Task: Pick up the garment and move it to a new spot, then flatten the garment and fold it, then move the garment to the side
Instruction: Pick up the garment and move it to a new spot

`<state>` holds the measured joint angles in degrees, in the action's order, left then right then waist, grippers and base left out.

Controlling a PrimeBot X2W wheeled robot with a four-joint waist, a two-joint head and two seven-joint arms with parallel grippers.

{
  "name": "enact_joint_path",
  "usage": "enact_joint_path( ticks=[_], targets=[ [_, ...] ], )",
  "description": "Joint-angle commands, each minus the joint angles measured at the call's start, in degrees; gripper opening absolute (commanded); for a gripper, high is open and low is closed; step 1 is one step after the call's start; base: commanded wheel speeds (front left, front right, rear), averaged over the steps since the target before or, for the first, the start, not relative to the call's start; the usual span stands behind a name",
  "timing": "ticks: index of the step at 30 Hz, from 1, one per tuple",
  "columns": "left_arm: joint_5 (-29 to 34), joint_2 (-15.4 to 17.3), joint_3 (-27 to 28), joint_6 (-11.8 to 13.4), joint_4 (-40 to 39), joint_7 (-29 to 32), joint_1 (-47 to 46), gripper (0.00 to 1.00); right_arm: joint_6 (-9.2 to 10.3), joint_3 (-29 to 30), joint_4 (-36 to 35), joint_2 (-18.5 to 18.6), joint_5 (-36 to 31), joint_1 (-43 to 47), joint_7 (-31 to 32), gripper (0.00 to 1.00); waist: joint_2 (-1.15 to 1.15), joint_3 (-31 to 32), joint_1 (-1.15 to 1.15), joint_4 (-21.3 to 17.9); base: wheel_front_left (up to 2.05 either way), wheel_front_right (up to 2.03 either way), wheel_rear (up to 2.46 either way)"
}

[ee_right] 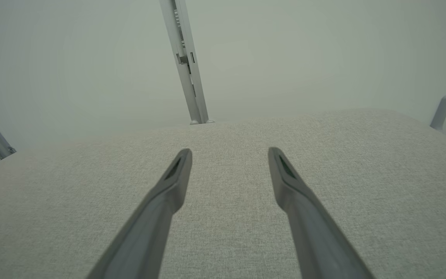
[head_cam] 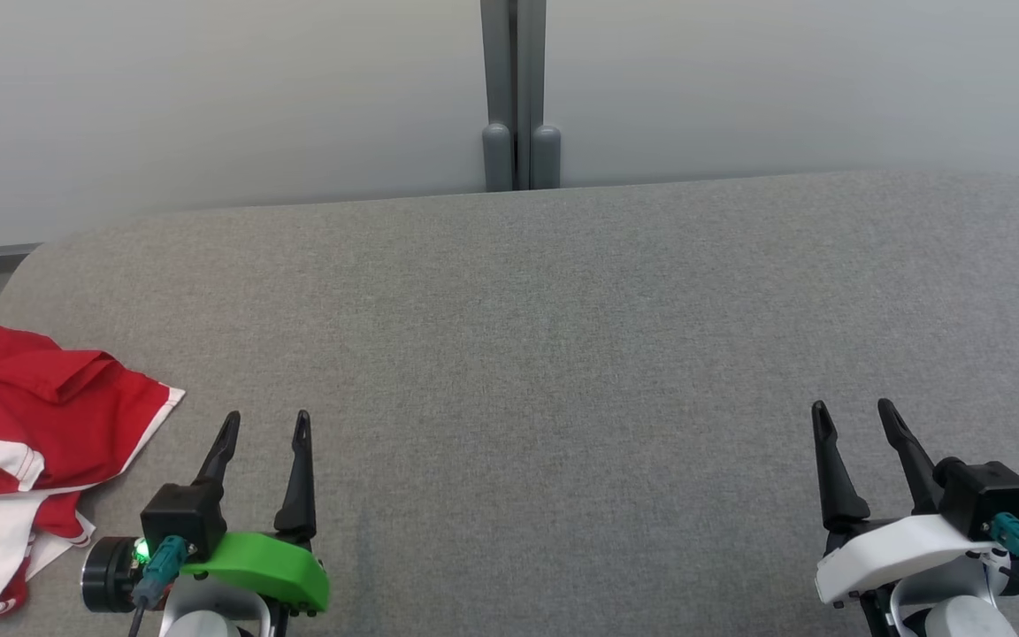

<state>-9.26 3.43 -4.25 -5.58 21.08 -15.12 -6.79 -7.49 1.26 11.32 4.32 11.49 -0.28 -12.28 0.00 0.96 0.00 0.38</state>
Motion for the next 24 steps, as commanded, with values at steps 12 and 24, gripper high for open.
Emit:
enact_joint_path(
  ticks=[12, 24],
  targets=[
    [0.9, 0.2, 0.4, 0.3, 0.7, 0.0, -1.2, 1.00, 0.00, 0.6, -0.8, 0.4, -0.4, 0.1, 1.0, 1.00, 0.00, -0.2, 0.00, 0.4, 0.00, 0.00, 0.00],
    [0.7, 0.4, 1.3, 1.0, 0.3, 0.0, -2.6, 1.00, 0.00, -0.9, -3.5, 0.8, 0.1, 0.4, 2.7, 1.00, 0.00, -1.0, 0.00, 6.3, 0.00, 0.00, 0.00]
  ],
)
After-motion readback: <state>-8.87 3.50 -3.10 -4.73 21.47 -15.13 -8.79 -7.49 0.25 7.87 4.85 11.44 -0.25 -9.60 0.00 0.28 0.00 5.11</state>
